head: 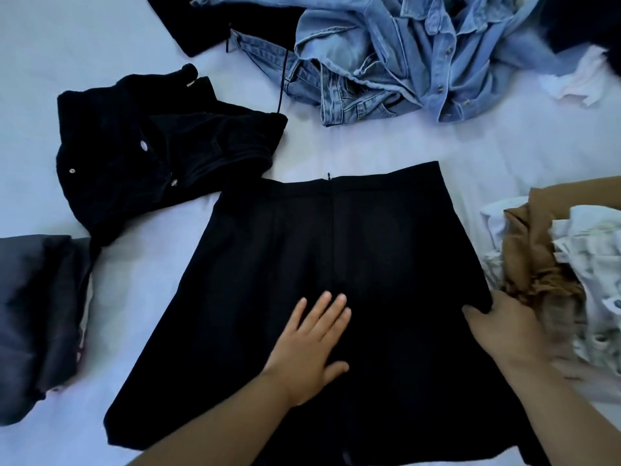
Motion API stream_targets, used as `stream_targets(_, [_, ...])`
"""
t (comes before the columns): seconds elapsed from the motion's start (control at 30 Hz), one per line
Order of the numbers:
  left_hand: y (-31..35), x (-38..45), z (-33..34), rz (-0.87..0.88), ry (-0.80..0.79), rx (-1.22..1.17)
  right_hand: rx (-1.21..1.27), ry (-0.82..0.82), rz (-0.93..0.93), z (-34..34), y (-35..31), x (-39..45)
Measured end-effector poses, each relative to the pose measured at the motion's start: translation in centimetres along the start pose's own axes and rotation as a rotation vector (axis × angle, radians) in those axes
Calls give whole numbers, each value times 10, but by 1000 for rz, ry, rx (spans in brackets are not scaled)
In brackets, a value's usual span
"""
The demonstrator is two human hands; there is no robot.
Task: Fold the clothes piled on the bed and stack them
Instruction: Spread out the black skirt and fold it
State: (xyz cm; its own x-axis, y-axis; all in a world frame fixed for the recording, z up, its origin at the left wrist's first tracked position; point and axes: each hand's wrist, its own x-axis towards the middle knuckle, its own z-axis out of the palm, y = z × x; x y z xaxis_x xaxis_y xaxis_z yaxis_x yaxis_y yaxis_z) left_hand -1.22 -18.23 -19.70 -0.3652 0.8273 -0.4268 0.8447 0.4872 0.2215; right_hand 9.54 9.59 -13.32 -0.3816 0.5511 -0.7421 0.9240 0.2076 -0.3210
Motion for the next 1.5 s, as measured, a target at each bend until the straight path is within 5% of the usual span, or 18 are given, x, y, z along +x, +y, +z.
stream_targets(0.13, [8, -5, -15, -10, -235, -28, -13, -82, -61, 2, -7, -26])
stream_targets(0.27, [-11, -11, -49, -139, -58, -492, 55, 40, -197, 18, -40, -56])
stream_targets(0.43, [-57, -52, -78, -563, 241, -1054, 283, -82, -362, 43, -111, -110])
stream_targets(0.77, [-121, -137, -69, -845, 385, -1455, 107, -366, -522, 194, -220, -162])
stream_targets(0.97, [-137, -151, -36, -1006, 284, -1249, -114, -331, -534, 207, -185, -141])
stream_targets(1.2, [-144, -145, -18, -1042, 124, -644, -702, -149, -614, 189, -108, -108])
stream_targets(1.3, [-149, -135, -18, -1031, 150, -523, -649, -88, -574, 187, -101, -101])
stream_targets(1.5, [-159, -80, -36, -771, 288, -651, -488, 45, -548, 178, -131, -53])
